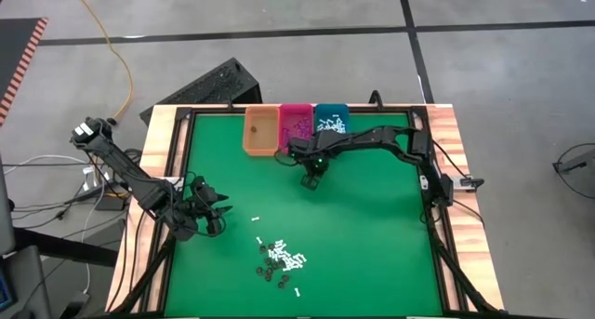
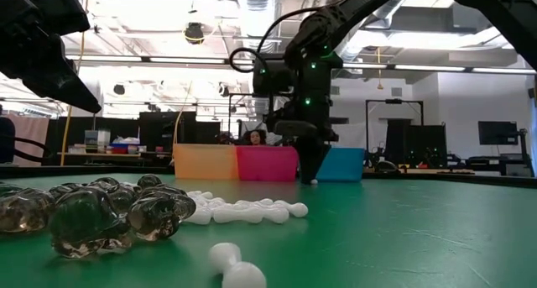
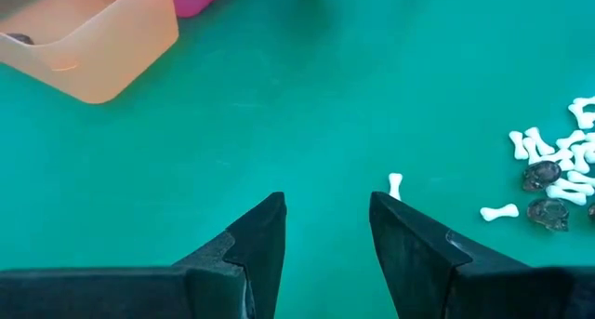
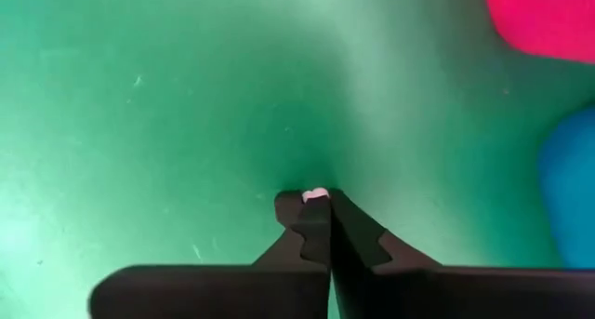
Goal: Sort Halloween decoration
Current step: Put the violet witch hat toy into the red bin
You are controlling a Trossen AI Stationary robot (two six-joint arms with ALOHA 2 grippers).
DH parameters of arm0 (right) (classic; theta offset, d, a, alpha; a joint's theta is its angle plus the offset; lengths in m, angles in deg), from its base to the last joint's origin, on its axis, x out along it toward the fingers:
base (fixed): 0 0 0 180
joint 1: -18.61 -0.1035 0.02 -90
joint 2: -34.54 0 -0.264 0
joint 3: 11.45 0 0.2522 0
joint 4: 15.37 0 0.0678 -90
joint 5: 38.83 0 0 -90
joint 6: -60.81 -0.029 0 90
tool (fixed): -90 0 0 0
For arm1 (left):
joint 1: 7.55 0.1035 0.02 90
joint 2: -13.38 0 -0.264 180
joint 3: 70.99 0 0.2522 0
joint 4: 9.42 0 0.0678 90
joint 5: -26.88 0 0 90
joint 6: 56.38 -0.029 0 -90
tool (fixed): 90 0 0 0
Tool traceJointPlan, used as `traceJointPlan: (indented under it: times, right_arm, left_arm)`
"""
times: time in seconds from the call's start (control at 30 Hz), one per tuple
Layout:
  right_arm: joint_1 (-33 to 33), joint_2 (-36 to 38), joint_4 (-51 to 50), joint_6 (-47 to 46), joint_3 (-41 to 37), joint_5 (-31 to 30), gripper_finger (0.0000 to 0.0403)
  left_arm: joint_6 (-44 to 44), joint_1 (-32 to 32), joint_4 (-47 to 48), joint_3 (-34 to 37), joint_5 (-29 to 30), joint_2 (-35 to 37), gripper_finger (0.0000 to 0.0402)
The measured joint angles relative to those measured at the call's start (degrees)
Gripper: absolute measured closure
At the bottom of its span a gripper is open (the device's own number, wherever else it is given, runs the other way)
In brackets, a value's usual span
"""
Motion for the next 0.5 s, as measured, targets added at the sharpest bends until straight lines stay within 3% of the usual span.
traceJointPlan:
  times: [0.3,0.5]
  right_arm:
    - [-0.3,3.8,-5.1,0.4,3.2,0.9,0.0385]
    - [1.4,7.0,-8.4,2.1,5.8,-2.7,0.0385]
  left_arm:
    - [0.4,0.0,0.2,0.0,-0.1,0.0,0.0254]
    - [0.5,0.0,0.2,0.0,-0.1,0.0,0.0254]
